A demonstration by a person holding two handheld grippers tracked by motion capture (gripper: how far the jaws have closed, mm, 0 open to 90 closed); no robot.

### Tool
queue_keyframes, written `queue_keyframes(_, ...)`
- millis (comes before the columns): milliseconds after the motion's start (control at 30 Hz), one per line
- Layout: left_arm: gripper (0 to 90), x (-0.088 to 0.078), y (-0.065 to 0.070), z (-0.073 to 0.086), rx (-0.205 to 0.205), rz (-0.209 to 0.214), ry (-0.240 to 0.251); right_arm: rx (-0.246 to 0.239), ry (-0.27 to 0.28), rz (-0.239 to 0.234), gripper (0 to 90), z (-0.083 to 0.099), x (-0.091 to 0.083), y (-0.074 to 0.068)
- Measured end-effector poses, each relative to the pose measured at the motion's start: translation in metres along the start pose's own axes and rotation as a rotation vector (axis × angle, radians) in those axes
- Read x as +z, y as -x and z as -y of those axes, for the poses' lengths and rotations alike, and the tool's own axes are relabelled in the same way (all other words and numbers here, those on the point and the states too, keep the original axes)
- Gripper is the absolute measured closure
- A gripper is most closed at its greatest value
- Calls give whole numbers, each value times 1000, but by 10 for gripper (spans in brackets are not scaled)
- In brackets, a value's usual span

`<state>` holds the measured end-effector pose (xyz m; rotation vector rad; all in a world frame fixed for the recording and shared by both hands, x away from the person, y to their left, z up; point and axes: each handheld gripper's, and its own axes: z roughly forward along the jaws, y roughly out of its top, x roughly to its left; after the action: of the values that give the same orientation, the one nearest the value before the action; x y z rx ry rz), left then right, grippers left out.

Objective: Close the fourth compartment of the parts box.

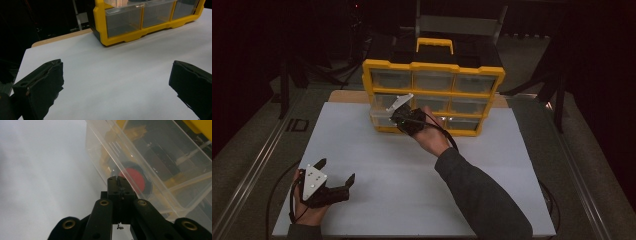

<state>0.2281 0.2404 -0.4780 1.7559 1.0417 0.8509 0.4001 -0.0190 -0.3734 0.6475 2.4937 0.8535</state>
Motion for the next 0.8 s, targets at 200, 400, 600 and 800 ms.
queue_keyframes(200,3,0,0,0,-4,-2,0,6,3,6,900,0,1,3)
queue_keyframes(400,3,0,0,1,-3,-3,0,32,9,14,900,-1,1,8)
queue_keyframes(600,3,0,0,0,-2,-2,1,41,10,15,900,-1,2,9)
queue_keyframes(800,3,0,0,0,-1,-2,2,54,10,19,900,-2,2,10)
